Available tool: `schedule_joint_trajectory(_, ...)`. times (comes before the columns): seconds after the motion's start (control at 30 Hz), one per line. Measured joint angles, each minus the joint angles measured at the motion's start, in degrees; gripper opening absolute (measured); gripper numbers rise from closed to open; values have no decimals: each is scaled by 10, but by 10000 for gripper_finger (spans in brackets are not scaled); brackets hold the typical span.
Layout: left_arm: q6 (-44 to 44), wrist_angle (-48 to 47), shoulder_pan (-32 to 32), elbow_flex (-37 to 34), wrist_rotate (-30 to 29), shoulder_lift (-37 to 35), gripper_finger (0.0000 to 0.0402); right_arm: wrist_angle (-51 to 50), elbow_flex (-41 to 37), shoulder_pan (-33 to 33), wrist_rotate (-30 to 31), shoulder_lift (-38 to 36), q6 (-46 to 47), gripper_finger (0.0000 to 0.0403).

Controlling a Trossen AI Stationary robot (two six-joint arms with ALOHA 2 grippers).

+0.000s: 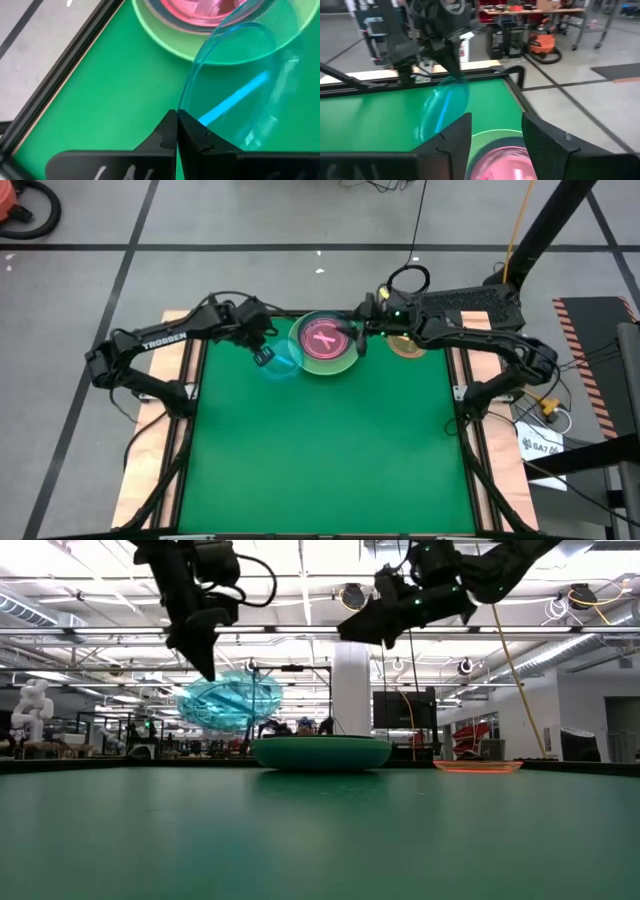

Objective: Stack plastic plates
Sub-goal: Stack the blue plate on top of the pink plate

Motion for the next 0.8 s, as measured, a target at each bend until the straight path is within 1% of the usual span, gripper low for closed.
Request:
schedule_joint_trajectory(0.1, -5, 18, -19, 0, -1, 0, 3, 25, 0, 22, 1, 28, 13, 171)
schedule_joint_trajectory(0.23, -17, 16, -41, 0, -2, 0, 3, 62, 0, 45, 2, 60, 52, 171)
schedule_joint_trajectory(0.37, -28, 16, -61, 0, -22, 0, 3, 88, 0, 69, 31, 95, 105, 171)
schedule_joint_trajectory(0.5, -32, 27, -77, 0, -36, 0, 3, 123, 0, 87, 34, 134, 117, 171)
schedule_joint_trajectory(0.6, -37, 44, -86, 0, -38, 0, 3, 146, 0, 93, 34, 147, 133, 171)
schedule_joint_trajectory(0.8, -38, 54, -90, 0, -51, 0, 3, 147, 19, 98, 36, 163, 137, 171)
